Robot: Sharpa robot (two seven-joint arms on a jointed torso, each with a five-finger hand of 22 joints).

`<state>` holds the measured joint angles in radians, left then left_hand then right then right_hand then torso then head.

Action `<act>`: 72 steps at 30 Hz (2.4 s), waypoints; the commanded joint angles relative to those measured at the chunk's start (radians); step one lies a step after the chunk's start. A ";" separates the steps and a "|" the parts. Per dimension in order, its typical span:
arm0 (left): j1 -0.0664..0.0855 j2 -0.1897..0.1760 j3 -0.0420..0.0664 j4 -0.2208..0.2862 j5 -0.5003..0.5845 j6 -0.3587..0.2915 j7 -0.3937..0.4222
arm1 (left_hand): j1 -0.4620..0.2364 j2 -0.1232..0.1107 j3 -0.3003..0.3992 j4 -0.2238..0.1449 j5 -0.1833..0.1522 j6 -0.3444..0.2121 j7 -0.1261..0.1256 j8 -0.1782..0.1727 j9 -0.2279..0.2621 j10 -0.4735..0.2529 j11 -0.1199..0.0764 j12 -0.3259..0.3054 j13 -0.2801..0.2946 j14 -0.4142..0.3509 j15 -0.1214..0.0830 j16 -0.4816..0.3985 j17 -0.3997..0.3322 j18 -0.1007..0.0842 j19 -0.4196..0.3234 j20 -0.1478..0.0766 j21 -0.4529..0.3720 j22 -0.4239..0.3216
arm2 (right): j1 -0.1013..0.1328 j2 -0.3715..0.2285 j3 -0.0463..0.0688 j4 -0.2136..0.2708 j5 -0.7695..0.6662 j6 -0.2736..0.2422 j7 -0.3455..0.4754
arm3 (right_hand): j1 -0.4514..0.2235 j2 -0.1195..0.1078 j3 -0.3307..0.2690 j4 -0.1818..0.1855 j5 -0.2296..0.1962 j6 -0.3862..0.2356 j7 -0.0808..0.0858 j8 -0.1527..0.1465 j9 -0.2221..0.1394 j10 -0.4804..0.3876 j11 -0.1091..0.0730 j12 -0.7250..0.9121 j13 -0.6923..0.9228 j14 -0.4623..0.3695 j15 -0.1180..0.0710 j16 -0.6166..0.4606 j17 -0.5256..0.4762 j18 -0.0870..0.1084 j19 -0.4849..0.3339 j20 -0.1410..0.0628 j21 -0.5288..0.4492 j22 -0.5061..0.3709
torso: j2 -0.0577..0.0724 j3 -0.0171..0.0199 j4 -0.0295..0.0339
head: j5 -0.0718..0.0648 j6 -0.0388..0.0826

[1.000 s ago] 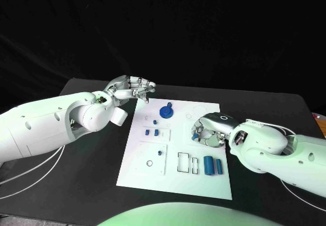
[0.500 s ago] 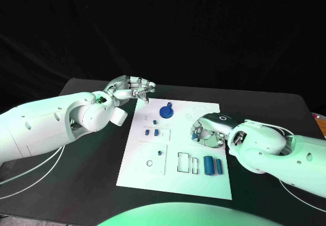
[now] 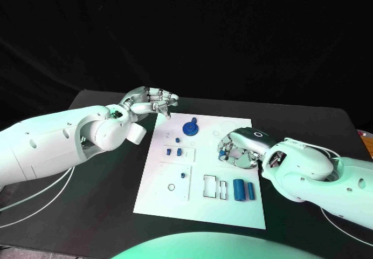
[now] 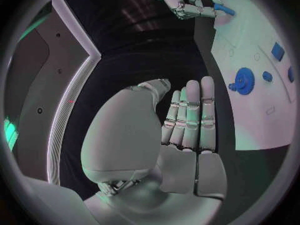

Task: Assemble the parts on the task board

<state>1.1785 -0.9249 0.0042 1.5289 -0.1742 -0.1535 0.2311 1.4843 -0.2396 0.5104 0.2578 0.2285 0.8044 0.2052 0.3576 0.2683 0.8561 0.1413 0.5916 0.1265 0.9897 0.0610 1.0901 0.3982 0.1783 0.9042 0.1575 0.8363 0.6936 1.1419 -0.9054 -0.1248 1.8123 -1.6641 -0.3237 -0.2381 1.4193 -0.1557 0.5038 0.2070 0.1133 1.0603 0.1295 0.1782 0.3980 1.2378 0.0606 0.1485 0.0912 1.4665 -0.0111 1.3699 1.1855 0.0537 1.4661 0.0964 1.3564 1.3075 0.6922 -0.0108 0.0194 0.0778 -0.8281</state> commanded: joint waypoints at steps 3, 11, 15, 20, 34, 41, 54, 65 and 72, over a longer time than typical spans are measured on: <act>-0.001 0.003 0.000 0.000 -0.002 0.015 0.004 | -0.002 -0.001 -0.002 -0.002 0.000 -0.008 0.004 -0.004 -0.001 -0.006 0.001 -0.006 -0.001 0.000 0.008 -0.005 -0.001 0.005 0.000 0.005 -0.004 -0.001 | 0.015 -0.014 0.005 0.044 0.025 -0.053 -0.011 | -0.004 0.009 0.004 0.001 0.004 0.006 -0.002 0.010 0.012 0.008 0.001 -0.004 0.000 0.030 -0.005 0.005 -0.001 -0.012 0.037 -0.009 0.004 0.202 | -0.001 0.0001 0.0003 | 0.002 0.003; -0.005 0.005 0.000 -0.002 -0.002 0.016 0.005 | -0.002 0.000 -0.003 -0.003 0.000 -0.008 0.004 -0.004 -0.001 -0.006 0.002 -0.006 -0.001 0.000 0.008 -0.005 -0.001 0.005 0.001 0.005 -0.005 -0.002 | 0.024 0.008 0.008 0.090 0.058 -0.066 -0.002 | -0.007 0.007 0.005 0.001 0.002 0.007 -0.002 0.011 0.013 0.009 0.001 -0.005 0.001 0.030 -0.005 0.005 -0.002 -0.012 0.037 -0.009 0.006 0.203 | 0.000 0.0012 -0.0005 | 0.011 0.008; -0.009 0.008 0.000 -0.004 -0.002 0.018 0.005 | -0.002 0.000 -0.003 -0.003 0.000 -0.008 0.004 -0.004 -0.001 -0.006 0.002 -0.006 -0.001 0.000 0.008 -0.005 -0.001 0.005 0.001 0.005 -0.005 -0.002 | 0.016 0.061 0.007 0.088 0.055 -0.074 0.012 | -0.008 0.005 0.005 0.001 0.002 0.006 -0.002 0.011 0.014 0.009 0.001 -0.006 0.001 0.030 -0.005 0.005 -0.002 -0.012 0.036 -0.009 0.003 0.202 | 0.000 0.0021 -0.0014 | 0.016 0.009; -0.012 0.014 0.000 -0.006 -0.002 0.021 0.005 | -0.002 0.000 -0.003 -0.003 0.000 -0.008 0.004 -0.004 -0.001 -0.006 0.002 -0.006 -0.001 0.000 0.008 -0.005 -0.001 0.005 0.001 0.005 -0.005 -0.002 | -0.006 0.139 0.005 0.073 0.030 -0.080 0.029 | -0.009 0.004 0.006 0.000 0.001 0.006 -0.002 0.012 0.014 0.009 0.001 -0.007 0.000 0.030 -0.005 0.004 -0.004 -0.011 0.035 -0.009 0.000 0.201 | 0.000 0.0016 0.0019 | 0.020 0.008; -0.015 0.021 0.000 -0.007 -0.002 0.023 0.003 | -0.002 0.000 -0.003 -0.003 0.000 -0.008 0.004 -0.004 -0.001 -0.006 0.002 -0.006 -0.001 0.000 0.008 -0.005 -0.001 0.005 0.001 0.005 -0.005 -0.002 | -0.077 0.271 -0.006 0.010 0.032 -0.070 0.063 | -0.019 -0.007 0.009 0.000 0.005 0.001 0.001 0.012 0.015 0.009 0.004 -0.014 0.000 0.029 -0.003 0.003 -0.007 -0.010 0.034 -0.009 -0.004 0.201 | 0.001 -0.0032 0.0029 | 0.029 -0.005; -0.015 0.021 0.001 -0.006 -0.002 0.023 0.003 | -0.002 0.000 -0.003 -0.003 0.000 -0.008 0.004 -0.004 -0.001 -0.006 0.002 -0.006 -0.001 0.000 0.008 -0.005 -0.001 0.005 0.001 0.005 -0.005 -0.002 | -0.105 0.299 -0.016 -0.033 0.031 -0.055 0.068 | -0.020 -0.007 0.010 0.000 0.006 0.001 0.001 0.012 0.016 0.009 0.004 -0.014 0.000 0.029 -0.003 0.003 -0.006 -0.010 0.034 -0.009 -0.005 0.200 | 0.002 -0.0007 0.0015 | 0.041 -0.010; -0.015 0.021 0.001 -0.008 -0.002 0.022 0.003 | -0.003 0.001 -0.003 -0.004 0.000 -0.009 0.004 -0.004 0.000 -0.007 0.002 -0.005 -0.002 -0.001 0.008 -0.005 -0.002 0.005 0.001 0.006 -0.007 -0.002 | -0.117 0.306 -0.022 -0.066 0.017 -0.010 0.058 | -0.022 -0.008 0.013 -0.002 0.013 -0.001 0.001 0.012 0.016 0.009 0.004 -0.017 0.000 0.029 -0.003 0.003 -0.008 -0.011 0.035 -0.009 0.000 0.202 | 0.002 -0.0005 0.0005 | 0.046 -0.014; -0.015 0.026 0.001 -0.011 -0.002 0.024 0.003 | -0.003 0.001 -0.003 -0.004 0.000 -0.009 0.004 -0.004 0.000 -0.007 0.002 -0.005 -0.002 -0.001 0.008 -0.005 -0.002 0.005 0.001 0.006 -0.007 -0.002 | -0.123 0.306 -0.023 -0.071 0.018 0.002 0.060 | -0.022 -0.008 0.015 -0.002 0.015 -0.002 0.001 0.012 0.017 0.009 0.004 -0.018 0.000 0.029 -0.003 0.004 -0.006 -0.011 0.035 -0.009 -0.001 0.202 | 0.002 0.0002 0.0006 | 0.049 -0.017; -0.015 0.026 0.001 -0.011 -0.002 0.024 0.002 | -0.003 0.001 -0.003 -0.004 0.000 -0.009 0.004 -0.004 0.000 -0.007 0.002 -0.005 -0.002 -0.001 0.008 -0.005 -0.002 0.005 0.001 0.006 -0.007 -0.002 | -0.128 0.307 -0.024 -0.070 0.019 0.000 0.062 | -0.023 -0.009 0.016 -0.004 0.019 -0.002 0.001 0.013 0.017 0.009 0.004 -0.020 0.000 0.029 -0.003 0.003 -0.008 -0.011 0.035 -0.009 -0.001 0.202 | 0.002 -0.0004 0.0018 | 0.051 -0.022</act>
<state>1.1629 -0.9006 0.0041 1.5163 -0.1745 -0.1452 0.2286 1.4844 -0.2396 0.5105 0.2579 0.2285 0.8044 0.2052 0.3576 0.2683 0.8562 0.1413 0.5915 0.1257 0.9897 0.0610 1.0901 0.3975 0.1783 0.9041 0.1574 0.8364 0.6919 1.0184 -0.5987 -0.1457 1.7433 -1.6345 -0.3512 -0.1792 1.4035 -0.1656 0.5148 0.2013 0.1261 1.0540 0.1319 0.1854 0.3998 1.2410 0.0640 0.1355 0.0920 1.4664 -0.0109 1.3691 1.1784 0.0536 1.4661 0.0967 1.3562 1.3077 0.6944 -0.0109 0.0203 0.1287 -0.8488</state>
